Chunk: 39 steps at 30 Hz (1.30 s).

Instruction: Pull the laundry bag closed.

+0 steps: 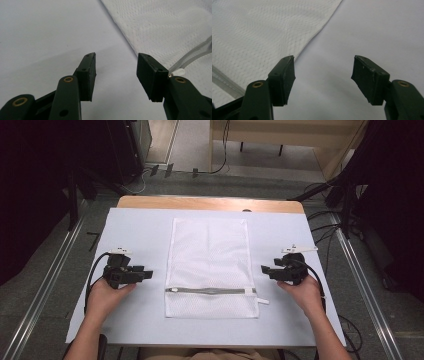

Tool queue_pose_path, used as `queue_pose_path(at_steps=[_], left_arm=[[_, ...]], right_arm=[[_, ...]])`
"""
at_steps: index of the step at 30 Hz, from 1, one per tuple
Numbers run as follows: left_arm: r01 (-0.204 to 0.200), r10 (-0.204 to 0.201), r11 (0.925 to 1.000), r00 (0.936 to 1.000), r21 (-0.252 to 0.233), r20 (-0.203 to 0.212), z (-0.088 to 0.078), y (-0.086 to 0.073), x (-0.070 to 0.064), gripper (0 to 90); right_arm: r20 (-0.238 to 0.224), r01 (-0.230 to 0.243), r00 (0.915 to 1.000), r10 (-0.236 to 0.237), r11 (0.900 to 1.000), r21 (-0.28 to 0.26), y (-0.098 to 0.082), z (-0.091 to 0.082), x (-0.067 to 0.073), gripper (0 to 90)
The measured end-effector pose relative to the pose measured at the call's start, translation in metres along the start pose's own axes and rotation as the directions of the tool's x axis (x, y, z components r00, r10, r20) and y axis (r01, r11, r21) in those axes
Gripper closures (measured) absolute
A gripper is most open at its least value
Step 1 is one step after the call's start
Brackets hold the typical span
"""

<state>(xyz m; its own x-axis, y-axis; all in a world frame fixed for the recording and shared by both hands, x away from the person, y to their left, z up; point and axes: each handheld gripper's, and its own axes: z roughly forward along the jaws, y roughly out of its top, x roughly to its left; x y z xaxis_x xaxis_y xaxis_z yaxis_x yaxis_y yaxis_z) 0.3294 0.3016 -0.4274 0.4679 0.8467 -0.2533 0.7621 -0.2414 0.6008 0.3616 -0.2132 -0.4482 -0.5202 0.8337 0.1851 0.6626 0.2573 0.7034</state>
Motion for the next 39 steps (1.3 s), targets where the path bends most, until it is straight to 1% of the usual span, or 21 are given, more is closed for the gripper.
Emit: queue_pose_path(at_steps=[1, 5, 6, 7, 8, 11, 12, 13, 15, 17, 20, 21, 24, 26, 27, 29, 32, 33, 34, 37, 39], left_arm=[[0.006, -0.006, 1.0000, 1.0000, 0.002, 0.007, 0.000, 0.000, 0.000, 50.2], [0.010, -0.010, 0.9999, 0.9995, -0.003, 0.028, 0.000, 0.001, -0.001, 51.3], [0.007, -0.006, 1.0000, 0.9997, -0.002, 0.024, -0.001, 0.000, -0.001, 51.4], [-0.001, 0.001, 1.0000, 0.9996, 0.000, 0.028, -0.002, 0.000, -0.002, 51.4], [-0.004, 0.005, 1.0000, 0.9997, -0.006, 0.024, -0.002, -0.001, -0.002, 51.1], [-0.013, 0.014, 0.9998, 0.9997, -0.016, 0.019, -0.002, -0.001, -0.002, 48.1], [-0.014, 0.015, 0.9998, 0.9996, -0.010, 0.023, -0.001, -0.001, -0.002, 46.3], [-0.017, 0.016, 0.9998, 0.9990, 0.007, 0.041, 0.000, 0.000, -0.001, 46.6], [-0.019, 0.018, 0.9997, 0.9985, 0.013, 0.052, 0.002, -0.001, -0.002, 47.8], [-0.027, 0.025, 0.9991, 0.9980, 0.033, 0.058, 0.005, 0.000, -0.003, 47.7], [-0.029, 0.027, 0.9990, 0.9978, 0.032, 0.060, 0.007, 0.000, -0.004, 47.2], [-0.033, 0.031, 0.9989, 0.9978, 0.033, 0.058, 0.007, 0.001, -0.004, 46.1], [-0.035, 0.033, 0.9989, 0.9979, 0.031, 0.056, 0.007, 0.001, -0.004, 44.7], [-0.032, 0.030, 0.9990, 0.9984, 0.032, 0.049, 0.008, 0.002, -0.004, 44.4], [-0.036, 0.034, 0.9987, 0.9981, 0.035, 0.051, 0.008, 0.002, -0.004, 44.5], [-0.037, 0.035, 0.9986, 0.9979, 0.038, 0.054, 0.008, 0.002, -0.004, 44.4], [-0.038, 0.036, 0.9986, 0.9980, 0.037, 0.052, 0.009, 0.002, -0.005, 43.8], [-0.038, 0.036, 0.9987, 0.9980, 0.034, 0.051, 0.009, 0.002, -0.005, 42.9], [-0.036, 0.034, 0.9988, 0.9981, 0.033, 0.052, 0.009, 0.002, -0.005, 42.9], [-0.014, 0.012, 0.9996, 0.9971, 0.024, 0.076, 0.007, 0.003, -0.005, 41.1], [-0.015, 0.014, 0.9996, 0.9974, 0.023, 0.071, 0.007, 0.003, -0.005, 40.9]], right_arm=[[-0.017, -0.006, 0.9998, 0.006, 1.000, 0.009, 0.000, 0.001, 0.000, 39.1], [-0.034, -0.011, 0.9993, 0.012, 1.000, 0.021, 0.002, 0.001, -0.001, 41.6], [-0.025, 0.003, 0.9997, -0.003, 1.000, 0.024, 0.001, 0.002, 0.000, 42.6], [-0.025, 0.003, 0.9997, -0.003, 1.000, 0.024, 0.001, 0.002, 0.000, 42.6], [-0.028, 0.017, 0.9995, -0.016, 0.999, 0.029, 0.001, 0.002, 0.000, 43.2], [-0.018, 0.032, 0.9993, -0.031, 0.998, 0.049, -0.001, 0.005, 0.001, 42.7], [-0.019, 0.036, 0.9992, -0.035, 0.998, 0.054, -0.001, 0.007, 0.003, 42.0], [-0.017, 0.041, 0.9991, -0.040, 0.998, 0.053, -0.001, 0.007, 0.003, 42.2], [-0.013, 0.055, 0.9984, -0.054, 0.997, 0.051, -0.002, 0.007, 0.005, 45.7], [-0.012, 0.080, 0.9968, -0.079, 0.996, 0.035, -0.002, 0.006, 0.007, 46.1], [-0.005, 0.078, 0.9969, -0.078, 0.997, 0.024, -0.002, 0.005, 0.007, 46.3], [-0.001, 0.060, 0.9982, -0.060, 0.998, 0.023, -0.001, 0.003, 0.007, 47.1], [-0.012, 0.047, 0.9988, -0.047, 0.999, 0.023, 0.000, 0.002, 0.004, 48.2], [-0.046, 0.005, 0.9990, -0.004, 0.999, 0.033, 0.000, 0.002, 0.001, 49.2], [-0.042, -0.007, 0.9991, 0.008, 0.999, 0.046, 0.000, 0.003, 0.000, 49.1], [-0.033, -0.004, 0.9994, 0.006, 0.999, 0.047, -0.001, 0.003, 0.000, 49.1], [-0.036, -0.006, 0.9993, 0.008, 0.999, 0.046, -0.001, 0.003, 0.001, 48.8], [-0.041, 0.003, 0.9992, -0.001, 0.999, 0.042, -0.001, 0.003, 0.001, 47.1], [-0.041, 0.003, 0.9992, -0.001, 0.999, 0.042, -0.001, 0.003, 0.001, 47.1], [-0.033, -0.002, 0.9994, 0.003, 0.999, 0.046, 0.000, 0.004, 0.003, 44.8], [-0.034, 0.005, 0.9994, -0.004, 0.999, 0.040, 0.000, 0.003, 0.003, 44.8]])
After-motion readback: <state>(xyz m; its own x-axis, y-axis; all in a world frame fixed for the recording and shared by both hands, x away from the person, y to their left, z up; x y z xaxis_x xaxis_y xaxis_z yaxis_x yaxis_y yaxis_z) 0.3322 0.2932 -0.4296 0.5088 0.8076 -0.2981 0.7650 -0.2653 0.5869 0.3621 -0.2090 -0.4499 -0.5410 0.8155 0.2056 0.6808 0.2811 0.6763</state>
